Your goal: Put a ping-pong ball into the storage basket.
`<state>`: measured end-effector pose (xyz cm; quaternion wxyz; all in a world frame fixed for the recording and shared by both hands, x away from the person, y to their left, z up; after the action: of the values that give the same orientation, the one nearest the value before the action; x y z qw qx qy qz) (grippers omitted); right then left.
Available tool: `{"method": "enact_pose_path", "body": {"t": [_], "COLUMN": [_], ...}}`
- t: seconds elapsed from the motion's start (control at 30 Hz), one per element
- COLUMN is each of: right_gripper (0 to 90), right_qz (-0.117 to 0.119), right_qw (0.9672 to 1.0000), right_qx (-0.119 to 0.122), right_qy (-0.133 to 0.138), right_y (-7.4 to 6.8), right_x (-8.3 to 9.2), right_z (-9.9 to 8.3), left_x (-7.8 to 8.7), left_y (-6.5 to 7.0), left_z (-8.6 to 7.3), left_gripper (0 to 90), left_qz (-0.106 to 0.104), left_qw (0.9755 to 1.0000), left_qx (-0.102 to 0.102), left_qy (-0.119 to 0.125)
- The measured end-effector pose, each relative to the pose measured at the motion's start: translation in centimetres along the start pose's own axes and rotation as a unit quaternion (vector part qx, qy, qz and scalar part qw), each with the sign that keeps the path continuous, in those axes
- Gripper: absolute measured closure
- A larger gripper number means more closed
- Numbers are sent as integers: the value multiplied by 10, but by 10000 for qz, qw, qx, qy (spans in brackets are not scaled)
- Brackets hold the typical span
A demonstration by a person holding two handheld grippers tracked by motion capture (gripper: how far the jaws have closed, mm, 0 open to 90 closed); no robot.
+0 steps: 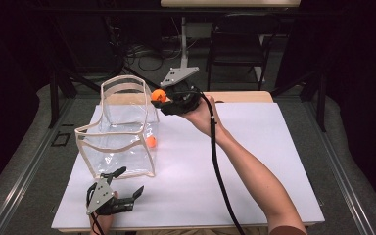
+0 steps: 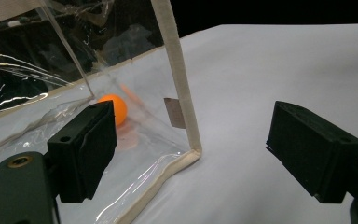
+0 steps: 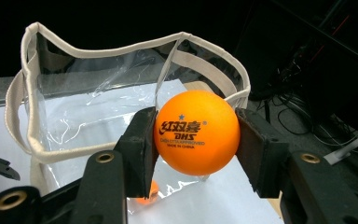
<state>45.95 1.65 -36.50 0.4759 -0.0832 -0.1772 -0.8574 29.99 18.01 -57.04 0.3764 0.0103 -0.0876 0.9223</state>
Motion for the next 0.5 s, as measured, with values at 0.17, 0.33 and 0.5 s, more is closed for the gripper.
{"method": "enact_pose_path", "body": {"t": [0.17, 0.33, 0.5], "right_gripper": [505, 505, 505], "right_qz": [-25, -19, -22], "right_qw": [10000, 10000, 10000], "right_qx": [16, 23, 18], "right_qy": [37, -19, -21], "right_y": [1, 1, 1], "right_x": [-3, -6, -9], "right_z": [3, 3, 4], "left_x": [0, 0, 0], "left_y": [0, 0, 0], "left_z": [0, 0, 0], "left_gripper": [154, 155, 155], "left_qz": [-5, -5, 3], "left_qw": [10000, 10000, 10000], "left_qx": [-4, -5, -1], "left_qy": [-4, -5, -1]}}
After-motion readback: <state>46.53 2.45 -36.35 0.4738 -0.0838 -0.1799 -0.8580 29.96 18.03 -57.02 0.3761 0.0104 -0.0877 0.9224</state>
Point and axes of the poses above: each handheld gripper's, and its own axes: x roughly backward along the jaws, z roughly out of its top, y roughly to its right, the point moved 7 cm from there along -x, roughly forward along the jaws, and after that the axes turned 9 degrees about y, right-handed, at the moved point
